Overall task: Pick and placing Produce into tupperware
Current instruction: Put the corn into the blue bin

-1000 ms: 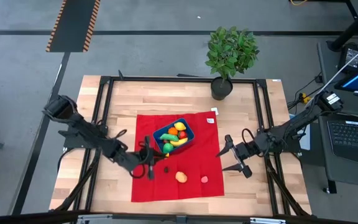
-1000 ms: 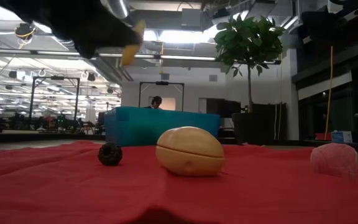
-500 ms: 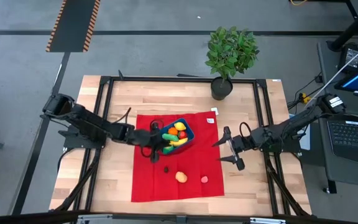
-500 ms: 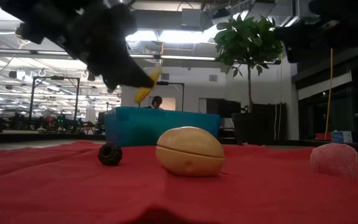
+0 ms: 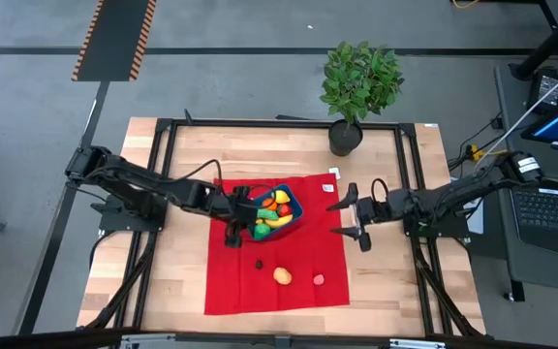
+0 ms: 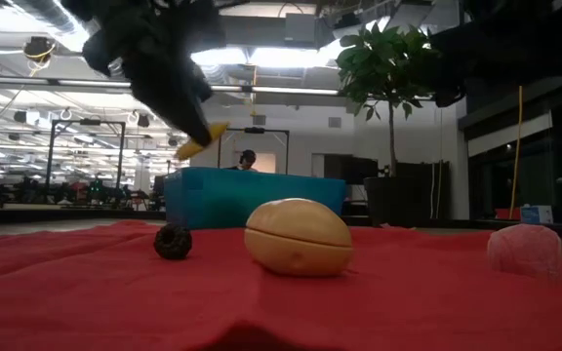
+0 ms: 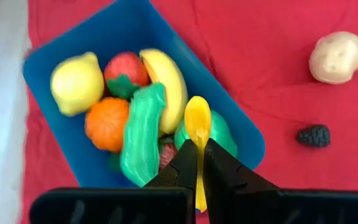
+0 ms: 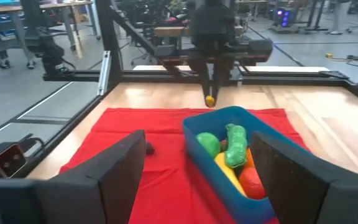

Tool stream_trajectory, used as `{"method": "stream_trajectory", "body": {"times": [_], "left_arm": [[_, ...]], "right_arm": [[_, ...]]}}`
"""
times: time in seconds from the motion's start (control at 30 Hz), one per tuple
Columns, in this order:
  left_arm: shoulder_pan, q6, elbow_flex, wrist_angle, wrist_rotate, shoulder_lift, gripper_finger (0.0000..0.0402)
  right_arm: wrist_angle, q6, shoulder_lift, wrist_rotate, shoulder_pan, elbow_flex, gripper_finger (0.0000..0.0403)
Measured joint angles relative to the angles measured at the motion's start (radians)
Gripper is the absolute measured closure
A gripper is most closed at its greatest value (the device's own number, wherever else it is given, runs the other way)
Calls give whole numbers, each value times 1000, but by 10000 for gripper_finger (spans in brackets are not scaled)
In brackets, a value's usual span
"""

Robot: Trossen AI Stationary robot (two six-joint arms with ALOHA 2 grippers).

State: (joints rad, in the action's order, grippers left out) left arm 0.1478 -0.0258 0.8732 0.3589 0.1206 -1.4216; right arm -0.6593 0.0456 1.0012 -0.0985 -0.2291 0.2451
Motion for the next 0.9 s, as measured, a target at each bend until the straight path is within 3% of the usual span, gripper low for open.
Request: {"method": "stream_trajectory", "body": {"times": [0.53, 0.9], "left_arm": [[-70, 167, 25, 64, -92, -1, 399], [-78, 192, 26, 35, -116, -102, 399]], "right_arm": [[-20, 2, 0, 1, 31, 0, 114], [-21, 5, 0, 2, 31, 0, 114]]}}
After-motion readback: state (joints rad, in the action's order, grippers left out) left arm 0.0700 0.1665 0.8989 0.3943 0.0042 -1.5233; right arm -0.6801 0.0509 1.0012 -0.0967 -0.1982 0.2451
